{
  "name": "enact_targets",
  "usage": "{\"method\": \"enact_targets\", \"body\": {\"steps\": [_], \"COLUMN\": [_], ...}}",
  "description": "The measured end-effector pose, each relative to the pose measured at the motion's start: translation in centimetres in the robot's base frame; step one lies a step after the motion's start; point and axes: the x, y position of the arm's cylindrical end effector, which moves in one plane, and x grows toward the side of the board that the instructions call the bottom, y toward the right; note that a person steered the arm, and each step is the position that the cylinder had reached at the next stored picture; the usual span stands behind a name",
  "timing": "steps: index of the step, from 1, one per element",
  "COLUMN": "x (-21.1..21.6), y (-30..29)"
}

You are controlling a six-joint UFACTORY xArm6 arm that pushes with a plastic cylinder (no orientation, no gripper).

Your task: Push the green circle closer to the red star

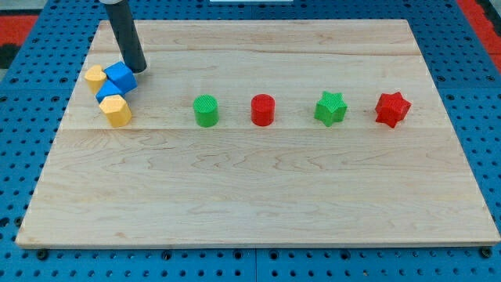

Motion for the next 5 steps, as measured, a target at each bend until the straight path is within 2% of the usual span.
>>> {"method": "enact_targets", "body": {"steps": [5], "x": [-0.73], "y": [-0.12]}}
